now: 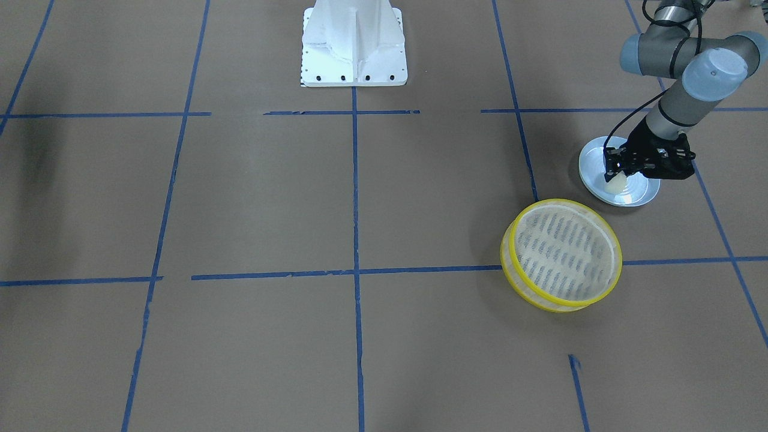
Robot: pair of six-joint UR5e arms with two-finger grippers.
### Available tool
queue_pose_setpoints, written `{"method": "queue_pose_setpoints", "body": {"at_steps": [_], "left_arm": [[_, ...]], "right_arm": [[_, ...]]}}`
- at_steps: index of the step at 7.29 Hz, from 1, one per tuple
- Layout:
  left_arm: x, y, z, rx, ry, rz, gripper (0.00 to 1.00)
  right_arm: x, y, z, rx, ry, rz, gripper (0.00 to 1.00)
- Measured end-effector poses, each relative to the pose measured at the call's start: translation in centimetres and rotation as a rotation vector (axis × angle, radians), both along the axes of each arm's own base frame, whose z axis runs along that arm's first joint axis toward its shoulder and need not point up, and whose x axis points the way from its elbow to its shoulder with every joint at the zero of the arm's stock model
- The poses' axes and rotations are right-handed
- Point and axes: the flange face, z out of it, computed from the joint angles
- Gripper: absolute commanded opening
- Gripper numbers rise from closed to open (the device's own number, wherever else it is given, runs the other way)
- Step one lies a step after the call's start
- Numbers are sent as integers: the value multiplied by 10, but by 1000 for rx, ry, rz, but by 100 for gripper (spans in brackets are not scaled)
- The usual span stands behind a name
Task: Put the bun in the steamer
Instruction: 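Lower the left gripper over the pale bun on the plate, then close the left gripper on the bun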
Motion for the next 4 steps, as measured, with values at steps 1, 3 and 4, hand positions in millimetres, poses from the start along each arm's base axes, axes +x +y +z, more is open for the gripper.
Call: {"method": "queue_pose_setpoints", "body": {"at_steps": [1, 3, 4], "left_arm": [[0, 0, 0, 0, 0, -1, 23], [-2, 0, -2, 2, 2, -3, 24], [-5, 1, -6, 6, 7, -5, 24]], "right_arm": [[0, 0, 0, 0, 0, 0, 100], [0, 0, 0, 0, 0, 0, 100], [0, 0, 0, 0, 0, 0, 100]]}}
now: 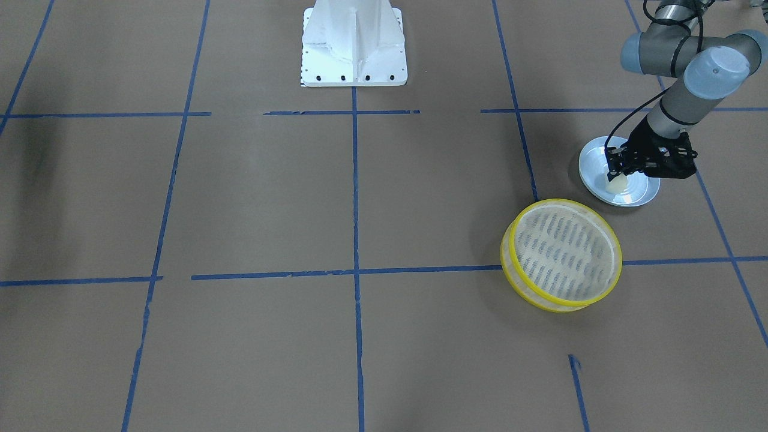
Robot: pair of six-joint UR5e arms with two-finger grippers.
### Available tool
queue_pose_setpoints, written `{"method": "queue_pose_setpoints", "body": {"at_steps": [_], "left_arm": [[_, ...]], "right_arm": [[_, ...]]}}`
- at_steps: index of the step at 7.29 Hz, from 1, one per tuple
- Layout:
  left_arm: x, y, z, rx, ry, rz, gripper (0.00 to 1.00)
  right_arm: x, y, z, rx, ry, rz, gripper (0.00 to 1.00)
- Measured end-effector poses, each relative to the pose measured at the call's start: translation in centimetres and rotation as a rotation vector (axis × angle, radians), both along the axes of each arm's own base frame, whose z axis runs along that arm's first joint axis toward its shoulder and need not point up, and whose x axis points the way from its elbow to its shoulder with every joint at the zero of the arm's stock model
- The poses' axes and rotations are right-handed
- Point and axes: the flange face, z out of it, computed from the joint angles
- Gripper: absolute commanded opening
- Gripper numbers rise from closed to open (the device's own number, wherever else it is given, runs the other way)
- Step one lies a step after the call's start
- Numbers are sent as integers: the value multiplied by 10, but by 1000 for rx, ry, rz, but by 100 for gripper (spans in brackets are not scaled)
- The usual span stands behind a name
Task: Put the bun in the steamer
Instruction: 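Close the left gripper on the bun, then lift the bun and carry it over the yellow-rimmed steamer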
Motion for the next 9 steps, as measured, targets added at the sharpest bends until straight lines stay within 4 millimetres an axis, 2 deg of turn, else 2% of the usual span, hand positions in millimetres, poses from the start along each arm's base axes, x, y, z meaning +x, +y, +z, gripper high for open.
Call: {"method": "queue_pose_setpoints", "body": {"at_steps": [3, 5, 6, 7, 9], "left_arm": [[-20, 19, -16, 27, 12, 20, 23], [-28, 18, -34, 41, -8, 40, 23], [-40, 8, -45, 53, -33, 45, 23], [-52, -10, -60, 63, -60, 41, 23], [-71, -57, -105, 59, -103, 11, 23]], "right_arm": [[0, 0, 0, 0, 0, 0, 100], [0, 0, 0, 0, 0, 0, 100], [0, 0, 0, 0, 0, 0, 100], [0, 0, 0, 0, 0, 0, 100], [0, 0, 0, 0, 0, 0, 100]]}}
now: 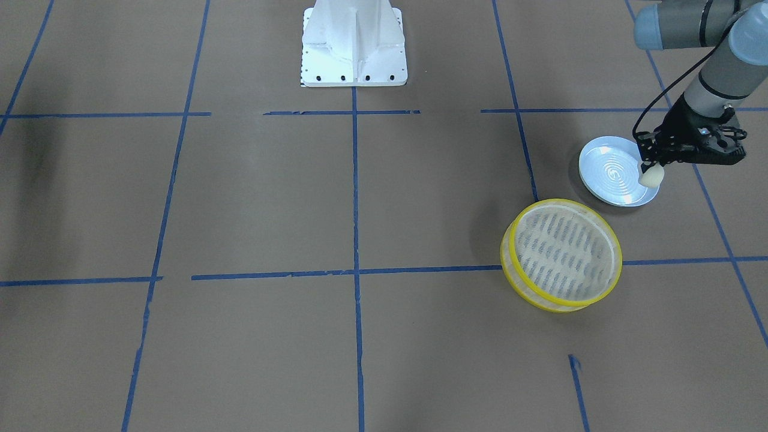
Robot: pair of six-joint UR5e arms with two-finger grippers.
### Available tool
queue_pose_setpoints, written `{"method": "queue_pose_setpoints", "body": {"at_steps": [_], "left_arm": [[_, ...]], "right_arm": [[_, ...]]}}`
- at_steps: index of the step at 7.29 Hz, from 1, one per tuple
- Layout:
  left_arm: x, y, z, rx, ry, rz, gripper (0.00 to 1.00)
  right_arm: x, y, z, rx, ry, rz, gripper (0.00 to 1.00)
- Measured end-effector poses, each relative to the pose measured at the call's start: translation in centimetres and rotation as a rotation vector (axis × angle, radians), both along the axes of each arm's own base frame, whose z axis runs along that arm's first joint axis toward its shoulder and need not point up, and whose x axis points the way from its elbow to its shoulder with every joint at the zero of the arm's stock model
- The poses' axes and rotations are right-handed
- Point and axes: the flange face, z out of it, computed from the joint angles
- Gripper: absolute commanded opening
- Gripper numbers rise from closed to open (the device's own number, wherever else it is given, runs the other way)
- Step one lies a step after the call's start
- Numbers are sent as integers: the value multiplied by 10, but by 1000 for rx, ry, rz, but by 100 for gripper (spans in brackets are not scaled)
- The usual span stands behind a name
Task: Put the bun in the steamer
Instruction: 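Lift the bun and carry it over the yellow-rimmed steamer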
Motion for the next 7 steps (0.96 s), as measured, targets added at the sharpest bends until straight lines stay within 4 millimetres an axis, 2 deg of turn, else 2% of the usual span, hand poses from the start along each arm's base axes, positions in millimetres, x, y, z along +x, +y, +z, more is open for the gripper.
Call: {"method": "queue_pose_setpoints", "body": {"at_steps": [2, 4, 5, 7], "left_arm": [[5, -43, -64, -18, -22, -12, 23], [27, -76, -113, -18, -7, -3, 24], [49, -90, -124, -33, 11, 22, 24], [114, -99, -116, -55, 31, 85, 24]], "right_arm": [[0, 0, 0, 0, 0, 0, 100], [0, 0, 0, 0, 0, 0, 100], [0, 0, 0, 0, 0, 0, 100], [0, 0, 0, 0, 0, 0, 100]]}}
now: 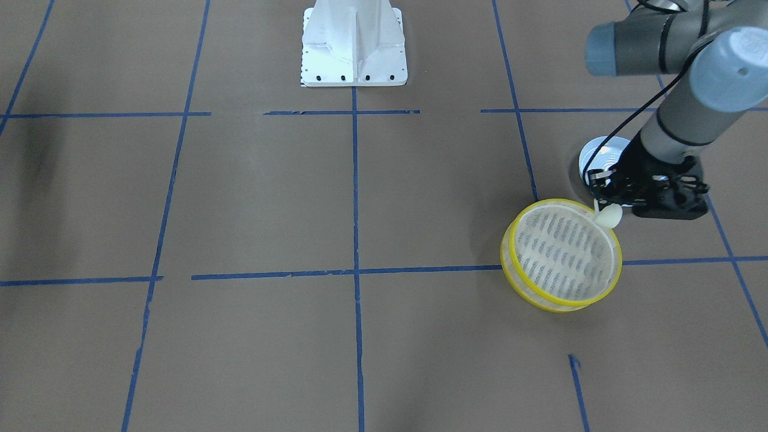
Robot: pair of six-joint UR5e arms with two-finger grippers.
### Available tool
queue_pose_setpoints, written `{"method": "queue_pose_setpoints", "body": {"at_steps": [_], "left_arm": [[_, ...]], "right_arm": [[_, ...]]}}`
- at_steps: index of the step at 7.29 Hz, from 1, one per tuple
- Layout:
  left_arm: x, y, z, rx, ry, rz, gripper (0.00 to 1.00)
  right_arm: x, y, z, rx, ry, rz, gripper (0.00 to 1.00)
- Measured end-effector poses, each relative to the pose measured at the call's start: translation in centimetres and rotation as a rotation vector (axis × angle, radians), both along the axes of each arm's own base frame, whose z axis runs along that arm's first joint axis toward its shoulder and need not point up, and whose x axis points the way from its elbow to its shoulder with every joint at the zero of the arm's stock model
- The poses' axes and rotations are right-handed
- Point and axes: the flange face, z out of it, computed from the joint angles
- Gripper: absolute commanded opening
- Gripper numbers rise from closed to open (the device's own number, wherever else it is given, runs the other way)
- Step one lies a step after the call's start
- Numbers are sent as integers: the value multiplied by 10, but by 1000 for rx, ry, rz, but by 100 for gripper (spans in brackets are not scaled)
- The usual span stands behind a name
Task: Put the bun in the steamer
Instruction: 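Lift the bun and carry it over the yellow-rimmed steamer, then lower the bun into the steamer and open the left gripper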
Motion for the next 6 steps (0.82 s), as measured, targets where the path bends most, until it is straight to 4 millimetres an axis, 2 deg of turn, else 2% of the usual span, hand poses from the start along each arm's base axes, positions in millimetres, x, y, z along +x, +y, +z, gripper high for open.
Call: {"method": "queue_pose_setpoints", "body": {"at_steps": [2, 5, 6], "left_arm": [[34, -5, 24, -8, 12, 11, 24], [49, -10, 49, -11, 8, 24, 26], [51, -13, 56, -7, 10, 24, 32]], "right_arm": [[0, 0, 0, 0, 0, 0, 100], [0, 0, 0, 1, 0, 0, 100], [0, 0, 0, 0, 0, 0, 100]]}}
